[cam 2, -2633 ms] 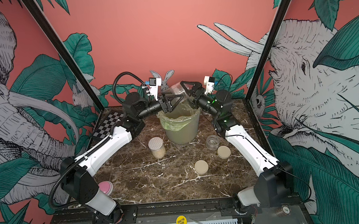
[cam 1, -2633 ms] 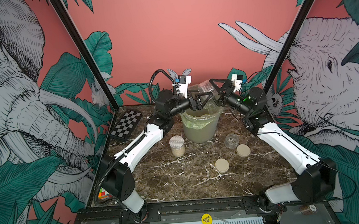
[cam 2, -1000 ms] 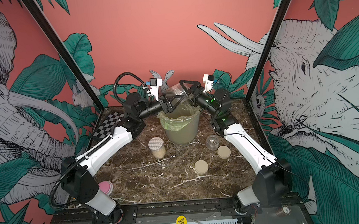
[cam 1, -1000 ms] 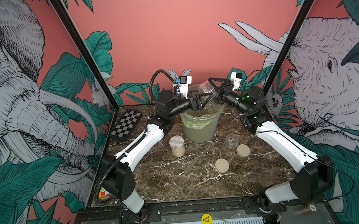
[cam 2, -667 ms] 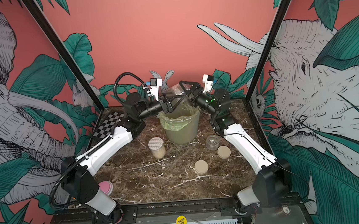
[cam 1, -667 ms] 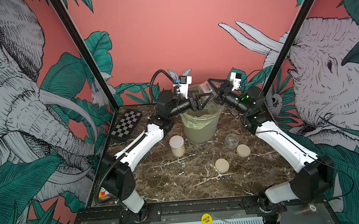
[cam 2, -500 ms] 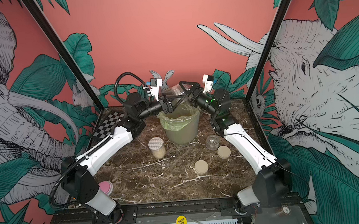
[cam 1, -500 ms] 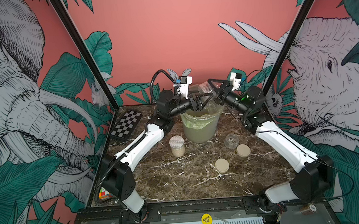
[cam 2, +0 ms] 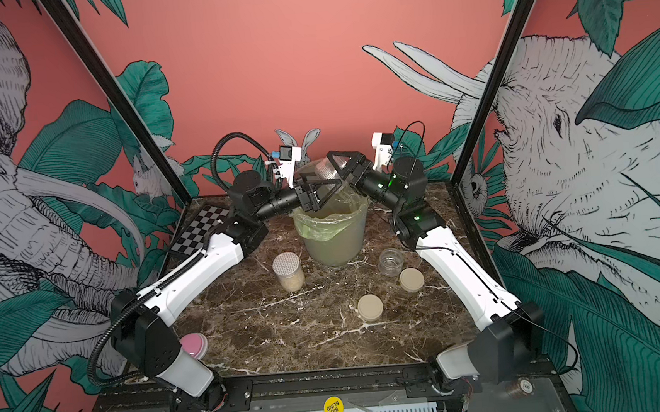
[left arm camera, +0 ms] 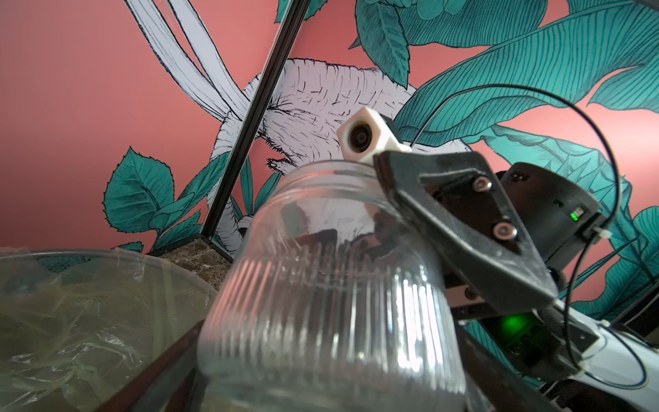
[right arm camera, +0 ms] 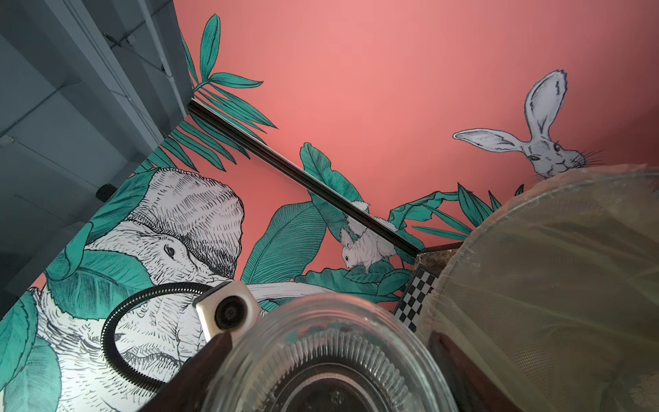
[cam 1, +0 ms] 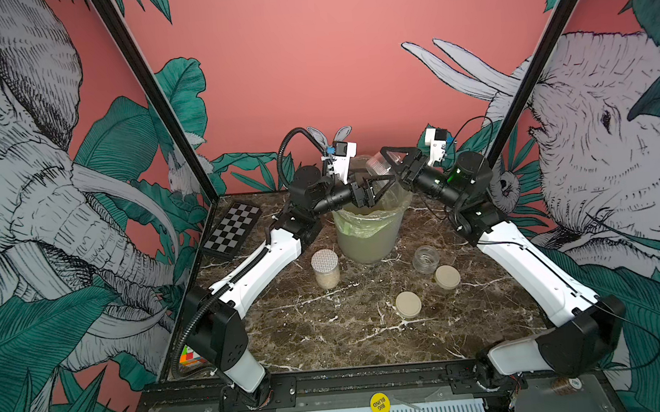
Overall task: Empty moldy rice from jars
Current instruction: Place the jar at the center of the board.
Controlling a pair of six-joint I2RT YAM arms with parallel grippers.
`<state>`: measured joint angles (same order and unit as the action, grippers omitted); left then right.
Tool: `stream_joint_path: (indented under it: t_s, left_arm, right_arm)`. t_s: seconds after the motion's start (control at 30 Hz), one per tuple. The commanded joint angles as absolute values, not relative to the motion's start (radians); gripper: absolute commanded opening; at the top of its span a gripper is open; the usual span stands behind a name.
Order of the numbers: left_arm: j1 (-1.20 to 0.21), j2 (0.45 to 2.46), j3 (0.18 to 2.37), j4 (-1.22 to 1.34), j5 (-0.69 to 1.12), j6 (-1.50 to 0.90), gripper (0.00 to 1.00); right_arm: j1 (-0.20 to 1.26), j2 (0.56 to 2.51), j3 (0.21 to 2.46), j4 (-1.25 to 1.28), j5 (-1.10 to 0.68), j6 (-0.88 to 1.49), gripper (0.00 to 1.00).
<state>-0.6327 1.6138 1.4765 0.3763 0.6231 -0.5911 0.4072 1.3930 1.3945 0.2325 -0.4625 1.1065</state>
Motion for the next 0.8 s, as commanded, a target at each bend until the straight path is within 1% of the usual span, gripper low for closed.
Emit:
stream_joint_path:
  t_s: [0.0,0.2,0.37,0.57,0.77]
  left_arm:
    - [-0.636,1.556,1.475,0.352,0.617,-0.547,1.0]
    - [-0.636,1.523,1.467,0.326,0.633,-0.52,1.0]
    - [-0.635,1.454,1.467,0.154,0.611,-0.412,1.0]
    - [-0.635,1.307,1.383,-0.085,0.427,-0.276,1.0]
    - [-0.635,1.201,1.243,-0.214,0.268,-0.264,1.0]
  right_arm:
    - [0.412,1.356,1.429,0.258,-0.438,1.068,0.28]
    - [0.412,1.343,1.444,0.206,-0.425,1.014,0.27]
    - [0.412,1.311,1.475,0.108,-0.419,0.92,0.27]
    - [0.412,1.231,1.483,-0.076,-0.414,0.752,0.27]
    - [0.419,1.116,1.391,-0.24,-0.396,0.572,0.27]
